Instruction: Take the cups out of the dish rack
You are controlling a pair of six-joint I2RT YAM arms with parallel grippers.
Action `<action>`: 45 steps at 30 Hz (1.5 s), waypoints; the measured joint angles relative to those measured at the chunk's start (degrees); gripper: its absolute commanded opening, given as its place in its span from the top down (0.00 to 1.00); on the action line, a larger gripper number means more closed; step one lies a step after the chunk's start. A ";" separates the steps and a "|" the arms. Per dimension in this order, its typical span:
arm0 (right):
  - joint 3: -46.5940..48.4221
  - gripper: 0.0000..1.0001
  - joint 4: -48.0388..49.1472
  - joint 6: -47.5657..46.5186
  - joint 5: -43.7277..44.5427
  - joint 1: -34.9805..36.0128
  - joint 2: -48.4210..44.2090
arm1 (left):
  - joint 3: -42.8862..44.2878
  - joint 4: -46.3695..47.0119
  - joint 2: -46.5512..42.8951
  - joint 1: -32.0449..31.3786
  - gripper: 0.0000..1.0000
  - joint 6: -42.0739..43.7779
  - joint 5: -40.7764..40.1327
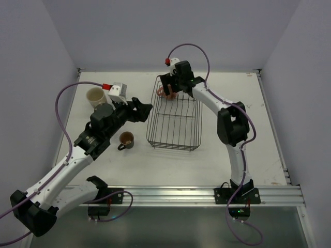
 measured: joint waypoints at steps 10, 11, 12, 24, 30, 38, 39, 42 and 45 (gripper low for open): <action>3.45 0.07 -0.76 -0.94 1.44 -0.09 2.95 | 0.00 -0.74 -0.02 0.00 0.19 0.13 -0.37; 4.20 0.07 -0.83 -0.94 1.60 -0.09 3.52 | 0.00 -0.76 0.00 0.02 0.19 0.13 -0.35; 4.90 0.07 -1.03 -0.94 1.77 -0.09 4.13 | 0.00 -0.76 0.00 0.00 0.19 0.13 -0.35; 6.58 0.07 1.68 1.53 4.63 0.11 8.02 | -0.55 -0.68 0.33 0.00 0.19 0.15 -0.35; 5.90 0.49 4.39 4.28 6.54 0.11 8.02 | -2.36 -0.52 0.42 0.02 0.19 -0.02 -0.09; 1.03 0.69 12.61 7.89 9.66 0.09 7.02 | -3.96 -0.55 0.15 0.00 0.20 -0.44 0.42; -0.94 0.69 14.84 8.20 9.86 0.09 6.34 | -4.09 -0.46 0.13 0.00 0.20 -0.52 0.48; -5.88 0.68 20.26 8.63 10.32 0.09 4.39 | -4.48 -0.46 0.15 0.00 0.20 -0.57 0.61; -9.46 0.68 23.65 8.57 11.08 0.09 2.47 | -4.57 0.33 0.24 0.00 0.20 -0.66 0.79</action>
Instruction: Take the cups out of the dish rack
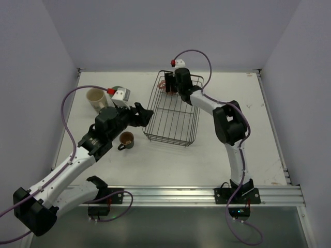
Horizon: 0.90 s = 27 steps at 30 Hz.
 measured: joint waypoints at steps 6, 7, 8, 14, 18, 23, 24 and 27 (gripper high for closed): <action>-4.22 0.68 5.31 -0.52 0.72 -0.04 -4.00 | -0.02 1.86 1.03 0.00 0.20 -0.09 0.46; -4.92 0.68 6.16 -0.39 0.72 -0.11 -4.98 | -0.02 2.08 1.29 0.00 0.20 -0.15 0.52; -5.33 0.68 6.82 -0.22 0.70 -0.13 -5.84 | -0.02 2.27 1.57 0.00 0.20 -0.31 0.57; -9.14 0.68 12.70 1.75 0.39 -0.33 -13.05 | -0.02 3.08 3.48 0.00 0.20 -0.46 0.68; -13.90 0.68 14.91 5.01 -0.46 -0.74 -18.71 | 0.00 4.13 4.57 0.02 0.20 -0.55 1.07; -24.13 0.68 17.35 15.23 -6.08 -2.34 -26.86 | 0.13 6.95 7.06 0.00 0.23 -1.60 2.75; -26.51 0.68 17.92 17.70 -7.58 -2.69 -28.41 | 0.11 7.61 7.67 0.00 0.23 -1.92 3.10; -33.44 0.68 20.02 25.18 -12.09 -3.43 -32.46 | 0.11 9.94 9.55 0.00 0.29 -3.06 4.37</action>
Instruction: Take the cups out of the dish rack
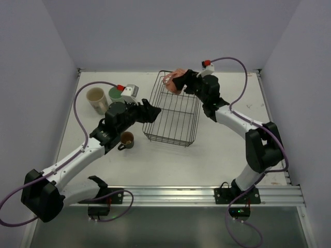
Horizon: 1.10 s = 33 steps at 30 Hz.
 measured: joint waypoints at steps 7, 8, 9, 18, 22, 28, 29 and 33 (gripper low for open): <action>-10.69 0.68 10.36 18.73 -9.94 -1.14 -5.22 | -0.48 10.27 3.39 0.00 0.35 -5.42 4.09; -11.69 0.68 12.33 21.42 -10.84 -1.40 -6.05 | -0.83 12.24 3.87 0.00 0.35 -6.36 4.72; -12.68 0.68 14.27 23.80 -11.69 -1.68 -6.82 | -0.98 13.60 4.42 0.00 0.36 -7.28 5.31; -15.52 0.66 15.98 28.15 -13.22 -2.10 -9.09 | -2.93 16.37 7.93 0.00 0.43 -11.89 5.44; -15.50 0.53 7.45 19.96 -13.25 -1.77 -10.67 | -3.76 14.27 7.10 -0.11 0.42 -10.75 4.09; -14.69 0.27 -12.39 4.26 -10.67 2.25 -15.63 | -3.98 10.08 -0.66 -0.15 0.41 -7.15 1.01; -14.23 0.24 -15.65 2.14 -9.79 3.43 -16.33 | -3.96 9.70 -1.40 -0.15 0.41 -6.71 0.90; -13.33 0.15 -23.67 -3.58 -7.06 6.47 -17.35 | -4.17 8.31 -2.47 -0.15 0.41 -5.90 0.70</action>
